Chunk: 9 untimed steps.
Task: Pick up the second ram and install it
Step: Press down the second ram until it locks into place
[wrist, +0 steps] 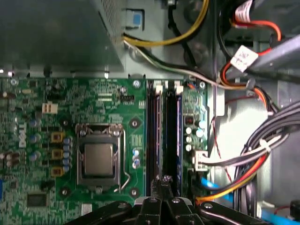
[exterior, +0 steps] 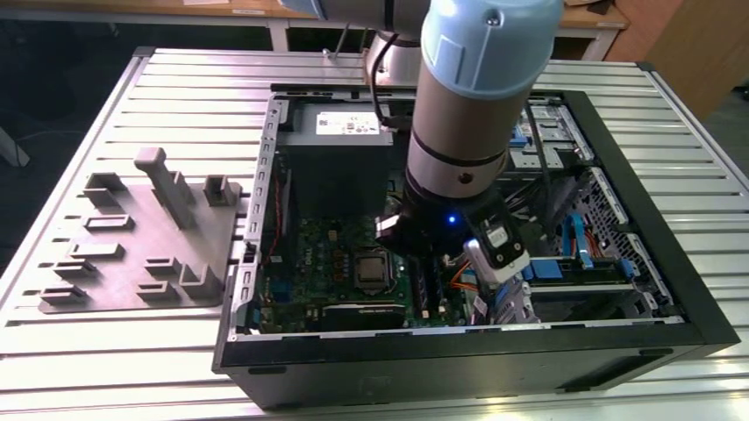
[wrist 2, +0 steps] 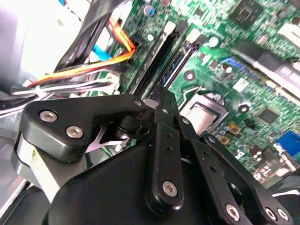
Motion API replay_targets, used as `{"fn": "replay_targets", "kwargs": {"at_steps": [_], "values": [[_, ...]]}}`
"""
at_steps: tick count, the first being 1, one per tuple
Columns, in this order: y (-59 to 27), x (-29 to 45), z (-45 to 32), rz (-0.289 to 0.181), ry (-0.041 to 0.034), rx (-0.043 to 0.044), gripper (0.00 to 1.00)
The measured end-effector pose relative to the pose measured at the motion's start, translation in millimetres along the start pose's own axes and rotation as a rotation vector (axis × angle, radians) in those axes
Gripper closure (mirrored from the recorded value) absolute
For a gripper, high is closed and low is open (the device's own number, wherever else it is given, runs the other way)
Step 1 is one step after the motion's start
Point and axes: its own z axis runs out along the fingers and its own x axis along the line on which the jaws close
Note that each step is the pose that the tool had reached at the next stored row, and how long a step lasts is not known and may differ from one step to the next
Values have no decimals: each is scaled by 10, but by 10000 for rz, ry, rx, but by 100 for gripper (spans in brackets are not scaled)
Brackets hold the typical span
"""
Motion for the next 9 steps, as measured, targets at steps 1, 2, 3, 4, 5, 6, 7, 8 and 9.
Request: {"fn": "replay_targets", "kwargs": {"at_steps": [1, 2, 3, 4, 5, 6, 7, 8, 9], "values": [[-13, 0, 0, 0, 0, 0, 90], [-24, 0, 0, 0, 0, 0, 90], [-35, 0, -1, 0, 0, 0, 90], [-48, 0, -1, 0, 0, 1, 90], [-59, 0, -1, 0, 0, 0, 90], [-69, 0, -2, 0, 0, 2, 90], [-73, 0, -2, 1, 0, 2, 90], [-73, 0, -2, 2, 0, 1, 90], [-73, 0, -2, 1, 0, 1, 90]]}}
